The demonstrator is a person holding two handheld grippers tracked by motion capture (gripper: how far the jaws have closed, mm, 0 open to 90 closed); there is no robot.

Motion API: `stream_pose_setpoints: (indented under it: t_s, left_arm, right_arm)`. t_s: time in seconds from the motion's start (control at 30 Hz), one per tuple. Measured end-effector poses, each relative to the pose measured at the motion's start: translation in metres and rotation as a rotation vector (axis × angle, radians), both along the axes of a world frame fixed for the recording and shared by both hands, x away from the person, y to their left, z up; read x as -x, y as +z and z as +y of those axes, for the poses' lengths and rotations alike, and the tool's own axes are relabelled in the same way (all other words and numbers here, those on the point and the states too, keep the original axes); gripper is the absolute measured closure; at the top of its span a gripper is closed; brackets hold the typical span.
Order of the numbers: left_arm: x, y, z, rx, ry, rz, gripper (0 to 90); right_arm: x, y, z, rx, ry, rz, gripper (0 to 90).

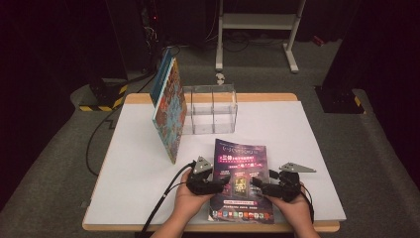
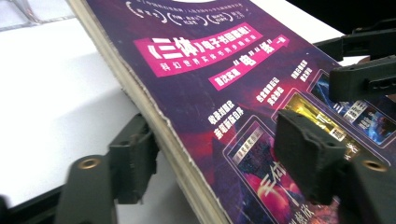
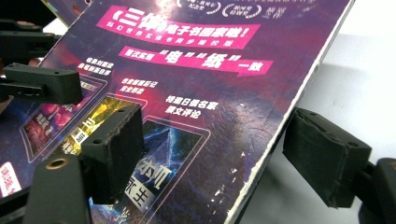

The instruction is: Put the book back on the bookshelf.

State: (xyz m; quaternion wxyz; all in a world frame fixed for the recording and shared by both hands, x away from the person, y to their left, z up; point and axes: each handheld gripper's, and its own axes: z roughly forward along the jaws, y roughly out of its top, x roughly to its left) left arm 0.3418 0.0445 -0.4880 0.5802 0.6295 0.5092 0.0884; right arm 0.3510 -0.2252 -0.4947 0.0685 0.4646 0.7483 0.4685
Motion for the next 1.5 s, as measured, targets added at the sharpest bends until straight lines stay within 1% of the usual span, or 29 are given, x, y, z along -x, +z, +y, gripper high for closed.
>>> stream_pose_setpoints:
  t_s: [0.03, 0.07, 0.1, 0.13, 0.27, 0.3, 0.37, 0.43, 0.5, 0.53, 0.6, 0.63, 0.67, 0.7, 0.73, 0.77, 0.8, 0.83, 0.9, 1.0, 1.03, 1.07, 1.13, 1.2, 1.3, 1.33, 1.5]
  left_arm:
    - [0.001, 0.0, -0.001, 0.002, 0.005, -0.008, 38.6]
    - [0.002, 0.001, -0.001, -0.006, 0.002, -0.015, 40.8]
    - [0.003, 0.001, -0.002, -0.006, 0.007, -0.021, 41.8]
    - [0.004, 0.001, -0.003, -0.007, 0.011, -0.026, 43.7]
    - [0.007, 0.003, -0.003, -0.022, 0.012, -0.054, 51.9]
    - [0.008, 0.004, -0.003, -0.021, 0.016, -0.058, 54.0]
    - [0.009, 0.005, -0.003, -0.033, 0.013, -0.066, 56.8]
    - [0.01, 0.007, -0.003, -0.028, 0.02, -0.074, 59.8]
    - [0.011, 0.009, -0.002, -0.03, 0.018, -0.08, 63.5]
    - [0.012, 0.009, -0.002, -0.031, 0.016, -0.082, 65.1]
    - [0.013, 0.01, -0.002, -0.033, 0.015, -0.09, 67.4]
    - [0.013, 0.011, -0.002, -0.025, 0.019, -0.094, 68.3]
    - [0.014, 0.012, -0.001, -0.025, 0.02, -0.097, 69.0]
    - [0.014, 0.012, -0.001, -0.026, 0.02, -0.1, 70.0]
    - [0.015, 0.013, 0.0, -0.026, 0.021, -0.105, 71.0]
    - [0.016, 0.014, 0.001, -0.027, 0.022, -0.108, 72.0]
    - [0.016, 0.015, 0.003, -0.03, 0.022, -0.113, 72.5]
    - [0.017, 0.016, 0.004, -0.022, 0.027, -0.117, 72.8]
    - [0.019, 0.018, 0.007, -0.026, 0.029, -0.132, 72.8]
    - [0.021, 0.021, 0.012, -0.013, 0.043, -0.145, 73.0]
    - [0.022, 0.022, 0.014, -0.01, 0.046, -0.147, 73.0]
    - [0.022, 0.023, 0.017, -0.017, 0.045, -0.151, 73.0]
    - [0.022, 0.026, 0.024, -0.008, 0.056, -0.157, 73.0]
    - [0.022, 0.028, 0.029, -0.001, 0.064, -0.159, 73.2]
    - [0.022, 0.03, 0.039, -0.003, 0.07, -0.164, 73.5]
    - [0.021, 0.03, 0.042, 0.007, 0.075, -0.165, 73.6]
    - [0.016, 0.031, 0.06, 0.009, 0.083, -0.173, 74.5]
  right_arm:
    - [-0.001, -0.001, -0.001, -0.008, 0.001, 0.008, 20.0]
    - [-0.001, -0.001, -0.001, -0.011, 0.001, 0.014, 20.4]
    - [-0.001, 0.0, -0.001, -0.011, 0.003, 0.013, 21.1]
    - [-0.001, 0.0, 0.0, -0.007, 0.009, 0.008, 23.4]
    - [0.002, 0.003, 0.002, 0.011, 0.005, 0.008, 24.9]
    - [0.002, 0.003, 0.002, 0.016, 0.004, 0.006, 25.3]
    - [0.003, 0.005, 0.003, 0.028, -0.001, 0.003, 27.0]
    - [0.004, 0.007, 0.003, 0.039, -0.006, -0.008, 32.0]
    - [0.007, 0.011, 0.003, 0.059, -0.011, -0.034, 39.9]
    - [0.008, 0.013, 0.003, 0.067, -0.006, -0.047, 42.3]
    - [0.01, 0.015, 0.003, 0.075, -0.003, -0.057, 46.7]
    - [0.011, 0.016, 0.002, 0.076, 0.001, -0.062, 49.1]
    - [0.011, 0.017, 0.002, 0.072, 0.006, -0.065, 53.0]
    - [0.012, 0.018, 0.002, 0.058, 0.022, -0.065, 55.6]
    - [0.012, 0.019, 0.002, 0.049, 0.033, -0.064, 57.0]
    - [0.013, 0.02, 0.004, 0.051, 0.041, -0.063, 58.7]
    - [0.013, 0.021, 0.005, 0.055, 0.046, -0.063, 59.7]
    - [0.014, 0.023, 0.007, 0.057, 0.051, -0.067, 61.3]
    - [0.015, 0.027, 0.01, 0.056, 0.058, -0.08, 63.3]
    - [0.017, 0.033, 0.015, 0.055, 0.063, -0.096, 65.6]
    - [0.017, 0.035, 0.016, 0.056, 0.067, -0.102, 66.2]
    - [0.016, 0.037, 0.018, 0.056, 0.068, -0.107, 66.9]
    - [0.015, 0.04, 0.023, 0.05, 0.076, -0.107, 68.6]
    - [0.014, 0.042, 0.028, 0.049, 0.084, -0.112, 68.7]
    - [0.012, 0.044, 0.039, 0.059, 0.092, -0.121, 69.0]
    - [0.011, 0.045, 0.042, 0.056, 0.092, -0.117, 69.3]
    - [0.007, 0.047, 0.059, 0.047, 0.084, -0.123, 69.9]
